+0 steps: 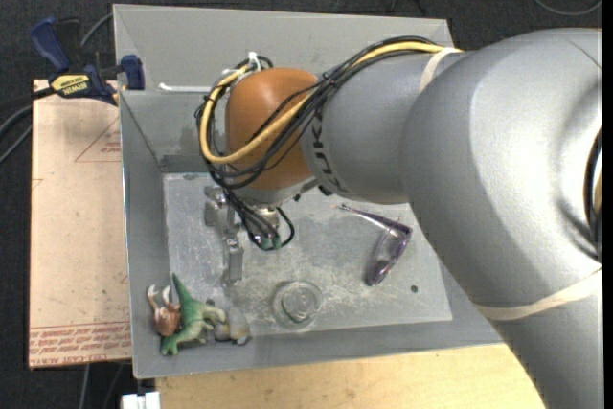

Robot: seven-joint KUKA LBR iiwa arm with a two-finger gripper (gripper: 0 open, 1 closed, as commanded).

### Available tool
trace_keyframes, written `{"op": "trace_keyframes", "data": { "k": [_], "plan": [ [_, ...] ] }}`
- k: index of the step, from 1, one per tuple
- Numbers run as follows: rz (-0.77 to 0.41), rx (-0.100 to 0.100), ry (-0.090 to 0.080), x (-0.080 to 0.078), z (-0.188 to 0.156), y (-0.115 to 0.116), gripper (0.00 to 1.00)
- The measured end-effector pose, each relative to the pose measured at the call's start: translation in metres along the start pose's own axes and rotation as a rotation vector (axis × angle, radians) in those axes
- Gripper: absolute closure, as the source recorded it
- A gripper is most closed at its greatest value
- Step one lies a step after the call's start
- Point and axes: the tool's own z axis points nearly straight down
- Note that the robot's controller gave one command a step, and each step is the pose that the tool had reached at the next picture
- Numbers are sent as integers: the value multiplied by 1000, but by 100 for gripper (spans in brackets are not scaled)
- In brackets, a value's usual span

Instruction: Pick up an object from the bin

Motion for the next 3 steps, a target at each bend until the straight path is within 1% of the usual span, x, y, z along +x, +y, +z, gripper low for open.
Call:
{"op": "trace_keyframes", "data": {
  "k": [1,2,3],
  "plan": [
    [-102,-2,-20,27,-86,-1,0],
    [-185,-1,1,43,-11,35,0],
    [-299,-1,-18,48,-102,30,0]
  ]
}}
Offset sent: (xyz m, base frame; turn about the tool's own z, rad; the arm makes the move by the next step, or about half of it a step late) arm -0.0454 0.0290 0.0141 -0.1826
